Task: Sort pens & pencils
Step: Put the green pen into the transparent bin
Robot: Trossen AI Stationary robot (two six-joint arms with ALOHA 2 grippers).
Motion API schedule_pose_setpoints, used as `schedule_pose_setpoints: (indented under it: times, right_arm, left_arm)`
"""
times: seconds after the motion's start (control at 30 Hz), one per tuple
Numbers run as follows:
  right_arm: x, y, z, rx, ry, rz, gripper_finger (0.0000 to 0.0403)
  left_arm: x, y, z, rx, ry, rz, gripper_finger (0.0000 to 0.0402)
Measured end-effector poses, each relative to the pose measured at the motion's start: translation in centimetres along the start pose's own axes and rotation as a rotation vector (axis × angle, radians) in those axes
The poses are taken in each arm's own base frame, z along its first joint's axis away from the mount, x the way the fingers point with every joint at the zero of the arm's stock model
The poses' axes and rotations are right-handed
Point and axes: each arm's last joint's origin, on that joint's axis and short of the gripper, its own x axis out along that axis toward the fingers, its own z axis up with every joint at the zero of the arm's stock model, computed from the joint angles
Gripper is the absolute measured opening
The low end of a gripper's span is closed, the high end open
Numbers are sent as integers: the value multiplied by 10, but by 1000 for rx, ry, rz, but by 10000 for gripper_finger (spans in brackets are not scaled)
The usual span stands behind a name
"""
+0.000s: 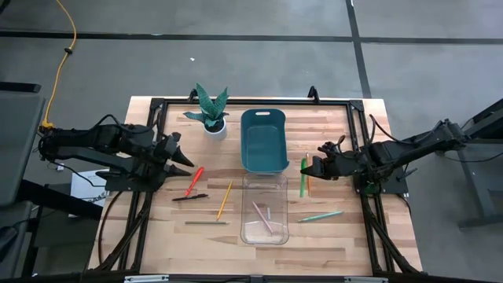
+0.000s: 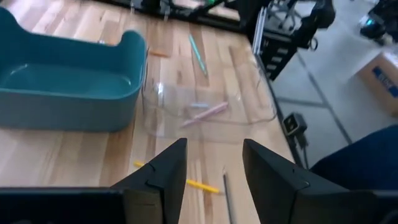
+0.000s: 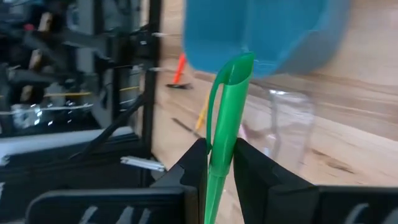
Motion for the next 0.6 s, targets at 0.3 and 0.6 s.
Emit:
schedule_pose_setpoints:
  times: [0.3, 0.6]
  right_arm:
    - [6, 16, -4, -74, 13, 144, 46]
    - [24, 21, -26, -115, 97, 187, 46]
  left_arm:
    - [0, -1, 3, -37, -27, -7, 145]
    - [0, 0, 3, -51, -31, 8, 145]
